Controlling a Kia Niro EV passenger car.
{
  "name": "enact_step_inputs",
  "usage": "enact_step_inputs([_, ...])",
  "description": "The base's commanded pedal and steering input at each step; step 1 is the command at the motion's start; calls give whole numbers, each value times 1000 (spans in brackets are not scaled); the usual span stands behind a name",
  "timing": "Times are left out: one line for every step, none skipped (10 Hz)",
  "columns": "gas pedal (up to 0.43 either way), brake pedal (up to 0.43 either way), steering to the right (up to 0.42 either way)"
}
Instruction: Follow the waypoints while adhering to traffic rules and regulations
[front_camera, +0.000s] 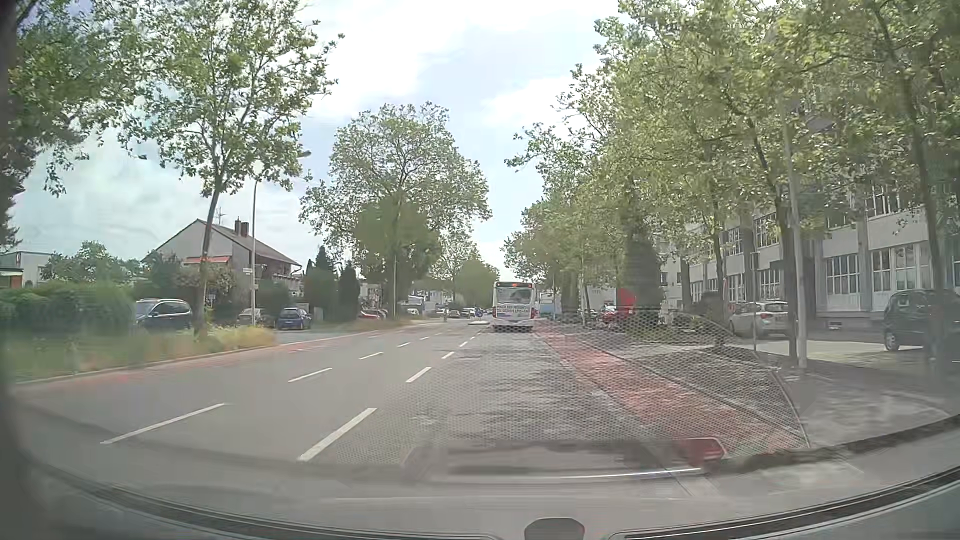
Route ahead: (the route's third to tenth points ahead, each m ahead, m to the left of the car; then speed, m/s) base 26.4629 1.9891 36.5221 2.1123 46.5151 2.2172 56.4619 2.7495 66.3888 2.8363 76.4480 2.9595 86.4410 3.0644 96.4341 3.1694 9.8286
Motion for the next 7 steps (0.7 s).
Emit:
enact_step_inputs([87, 18, 0])
enact_step_inputs([87, 18, 0])
enact_step_inputs([98, 18, 0])
enact_step_inputs([98, 18, 0])
enact_step_inputs([98, 18, 1])
enact_step_inputs([98, 18, 0])
enact_step_inputs([98, 18, 1])
